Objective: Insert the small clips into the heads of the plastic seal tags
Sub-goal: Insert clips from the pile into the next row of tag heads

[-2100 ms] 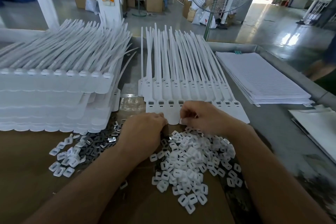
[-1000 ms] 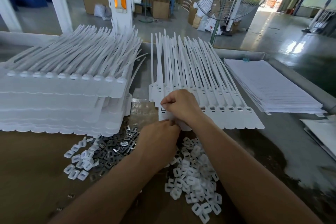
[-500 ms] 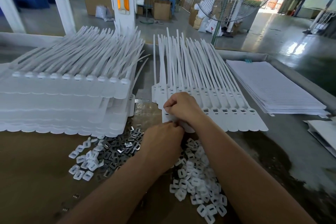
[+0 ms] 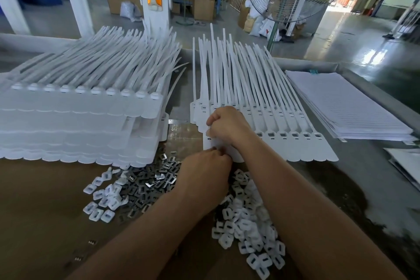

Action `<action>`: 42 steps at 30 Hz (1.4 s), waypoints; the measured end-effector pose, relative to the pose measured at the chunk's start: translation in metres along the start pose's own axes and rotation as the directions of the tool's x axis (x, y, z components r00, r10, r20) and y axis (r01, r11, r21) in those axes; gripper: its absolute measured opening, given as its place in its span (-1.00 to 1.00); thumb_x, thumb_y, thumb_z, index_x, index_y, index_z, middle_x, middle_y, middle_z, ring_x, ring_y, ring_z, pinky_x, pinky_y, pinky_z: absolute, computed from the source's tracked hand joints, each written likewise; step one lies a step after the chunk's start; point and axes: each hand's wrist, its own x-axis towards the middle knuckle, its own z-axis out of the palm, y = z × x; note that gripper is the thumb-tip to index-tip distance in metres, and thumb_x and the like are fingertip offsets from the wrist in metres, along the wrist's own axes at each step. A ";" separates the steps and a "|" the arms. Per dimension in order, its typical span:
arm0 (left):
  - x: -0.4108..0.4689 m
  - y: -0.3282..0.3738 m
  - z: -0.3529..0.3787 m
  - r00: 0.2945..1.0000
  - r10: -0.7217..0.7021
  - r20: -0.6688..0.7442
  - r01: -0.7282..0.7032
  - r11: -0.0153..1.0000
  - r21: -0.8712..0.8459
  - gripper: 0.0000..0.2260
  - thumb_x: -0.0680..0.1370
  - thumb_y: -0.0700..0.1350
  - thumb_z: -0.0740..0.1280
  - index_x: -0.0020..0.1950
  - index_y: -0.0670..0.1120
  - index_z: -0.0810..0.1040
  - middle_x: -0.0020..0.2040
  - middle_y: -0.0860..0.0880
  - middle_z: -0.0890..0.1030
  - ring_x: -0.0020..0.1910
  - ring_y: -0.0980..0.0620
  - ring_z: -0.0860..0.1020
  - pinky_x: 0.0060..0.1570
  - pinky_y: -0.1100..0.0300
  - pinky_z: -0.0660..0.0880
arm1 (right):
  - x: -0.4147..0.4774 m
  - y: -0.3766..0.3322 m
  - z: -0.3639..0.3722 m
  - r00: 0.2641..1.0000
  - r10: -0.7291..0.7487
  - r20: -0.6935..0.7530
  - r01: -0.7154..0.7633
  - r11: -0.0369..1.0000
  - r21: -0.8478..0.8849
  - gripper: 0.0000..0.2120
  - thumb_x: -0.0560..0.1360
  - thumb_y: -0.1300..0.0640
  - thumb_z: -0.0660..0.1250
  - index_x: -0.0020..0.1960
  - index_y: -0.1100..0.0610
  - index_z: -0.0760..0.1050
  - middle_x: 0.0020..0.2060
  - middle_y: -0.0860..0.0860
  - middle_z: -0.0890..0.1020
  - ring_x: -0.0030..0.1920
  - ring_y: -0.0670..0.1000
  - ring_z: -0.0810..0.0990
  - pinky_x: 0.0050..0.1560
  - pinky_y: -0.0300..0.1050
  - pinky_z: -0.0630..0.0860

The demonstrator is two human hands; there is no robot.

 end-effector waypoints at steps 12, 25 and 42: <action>-0.001 0.000 -0.004 1.000 0.003 0.003 -0.003 1.000 -0.025 -0.71 0.50 -0.18 0.11 0.15 -0.01 0.48 0.06 0.06 0.54 -0.06 0.06 0.53 -0.27 0.25 0.33 | -0.023 0.012 -0.020 0.984 -0.160 0.083 0.143 0.974 0.174 -0.83 0.46 0.25 0.34 0.05 0.14 0.58 -0.02 -0.03 0.62 0.03 -0.09 0.55 0.09 -0.24 0.43; 0.002 0.000 -0.005 0.999 0.001 -0.037 -0.003 0.998 -0.060 -0.70 0.49 -0.19 0.12 0.13 0.05 0.51 0.19 0.09 0.52 0.06 0.09 0.53 -0.09 0.21 0.47 | -0.086 0.050 -0.048 0.965 -0.204 0.167 0.213 0.976 -0.036 -0.97 0.42 0.09 0.40 -0.14 0.01 0.61 -0.32 -0.20 0.59 -0.27 -0.27 0.53 -0.24 -0.40 0.41; 0.001 -0.001 -0.001 1.000 0.003 -0.029 -0.004 0.999 -0.036 -0.67 0.49 -0.18 0.12 0.21 0.00 0.47 0.21 0.05 0.52 0.11 0.07 0.53 0.01 0.16 0.52 | -0.089 0.053 -0.038 0.989 -0.145 0.001 0.140 0.957 0.252 -0.88 0.52 0.14 0.29 -0.20 0.07 0.46 -0.44 -0.10 0.61 -0.46 -0.22 0.51 -0.39 -0.35 0.48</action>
